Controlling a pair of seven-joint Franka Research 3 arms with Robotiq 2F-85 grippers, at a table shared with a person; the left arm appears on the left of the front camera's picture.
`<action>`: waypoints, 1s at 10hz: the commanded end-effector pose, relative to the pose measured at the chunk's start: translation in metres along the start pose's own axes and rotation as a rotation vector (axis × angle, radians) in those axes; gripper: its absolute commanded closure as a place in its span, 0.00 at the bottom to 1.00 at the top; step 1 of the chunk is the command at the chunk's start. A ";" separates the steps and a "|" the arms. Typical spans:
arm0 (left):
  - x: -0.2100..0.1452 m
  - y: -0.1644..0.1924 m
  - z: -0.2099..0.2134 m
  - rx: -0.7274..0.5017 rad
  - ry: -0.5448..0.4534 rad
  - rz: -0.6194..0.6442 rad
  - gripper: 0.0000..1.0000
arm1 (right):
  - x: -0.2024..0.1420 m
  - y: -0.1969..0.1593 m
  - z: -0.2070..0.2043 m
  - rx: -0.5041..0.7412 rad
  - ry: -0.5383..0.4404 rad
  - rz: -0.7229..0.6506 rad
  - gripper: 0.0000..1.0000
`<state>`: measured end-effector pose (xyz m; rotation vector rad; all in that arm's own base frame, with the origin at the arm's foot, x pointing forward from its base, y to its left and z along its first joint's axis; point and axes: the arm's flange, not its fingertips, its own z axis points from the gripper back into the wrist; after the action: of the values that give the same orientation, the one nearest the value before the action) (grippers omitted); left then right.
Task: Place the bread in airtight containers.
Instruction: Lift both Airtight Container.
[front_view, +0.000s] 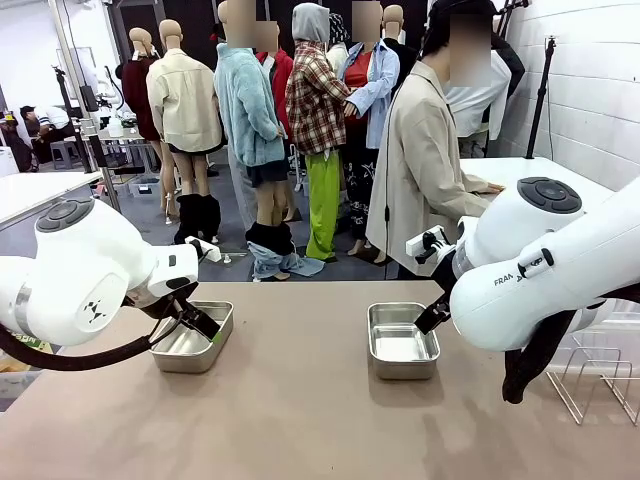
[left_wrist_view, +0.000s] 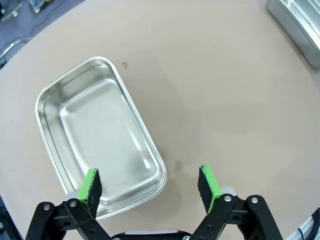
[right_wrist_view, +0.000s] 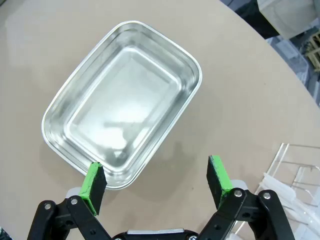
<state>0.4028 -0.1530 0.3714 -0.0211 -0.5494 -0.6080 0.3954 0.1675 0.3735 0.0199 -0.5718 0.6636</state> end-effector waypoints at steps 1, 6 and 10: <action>0.000 0.002 0.000 0.000 0.000 0.004 0.00 | 0.000 0.000 0.000 0.000 0.000 0.000 0.00; 0.024 0.042 0.094 0.128 -0.133 -0.050 0.00 | 0.006 -0.053 0.083 -0.146 -0.224 -0.108 0.00; 0.006 0.134 0.170 0.155 -0.098 0.129 0.00 | -0.063 -0.202 0.181 -0.374 -0.262 -0.523 0.00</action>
<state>0.3917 -0.0322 0.5320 0.0809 -0.7245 -0.4651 0.3866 -0.0371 0.5264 -0.0546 -0.9207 0.1535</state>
